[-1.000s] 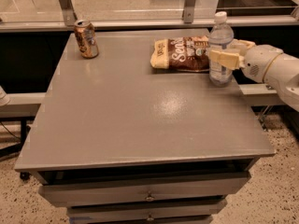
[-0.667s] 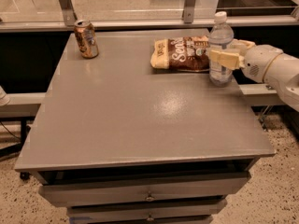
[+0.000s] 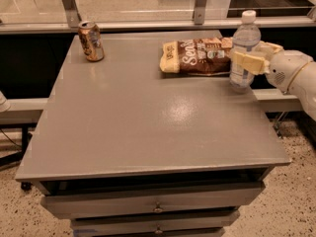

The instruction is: Move blue plastic bottle near brown chip bag

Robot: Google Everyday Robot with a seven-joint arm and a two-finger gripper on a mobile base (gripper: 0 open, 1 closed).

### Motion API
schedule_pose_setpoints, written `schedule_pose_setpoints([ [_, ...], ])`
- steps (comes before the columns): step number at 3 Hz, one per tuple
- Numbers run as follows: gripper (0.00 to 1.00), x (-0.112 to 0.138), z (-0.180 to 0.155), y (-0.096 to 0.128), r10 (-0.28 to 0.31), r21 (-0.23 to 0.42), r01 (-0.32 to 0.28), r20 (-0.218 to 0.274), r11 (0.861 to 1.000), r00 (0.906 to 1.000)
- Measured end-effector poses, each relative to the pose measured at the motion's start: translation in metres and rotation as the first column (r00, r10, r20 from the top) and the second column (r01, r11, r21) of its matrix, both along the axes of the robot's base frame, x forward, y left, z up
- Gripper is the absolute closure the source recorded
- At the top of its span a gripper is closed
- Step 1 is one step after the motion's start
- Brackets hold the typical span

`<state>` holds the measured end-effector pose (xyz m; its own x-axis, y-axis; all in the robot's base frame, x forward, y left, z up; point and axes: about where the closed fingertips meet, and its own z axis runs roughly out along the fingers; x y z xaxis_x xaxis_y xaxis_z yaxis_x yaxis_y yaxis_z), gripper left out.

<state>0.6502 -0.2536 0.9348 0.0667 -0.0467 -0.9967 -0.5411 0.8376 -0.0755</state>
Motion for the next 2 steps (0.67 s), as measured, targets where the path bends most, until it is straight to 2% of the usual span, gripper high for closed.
schedule_pose_setpoints([
  [2,1.00,-0.0101,-0.0033,-0.0089,-0.028,0.093,0.024,0.038,0.995,0.9989],
])
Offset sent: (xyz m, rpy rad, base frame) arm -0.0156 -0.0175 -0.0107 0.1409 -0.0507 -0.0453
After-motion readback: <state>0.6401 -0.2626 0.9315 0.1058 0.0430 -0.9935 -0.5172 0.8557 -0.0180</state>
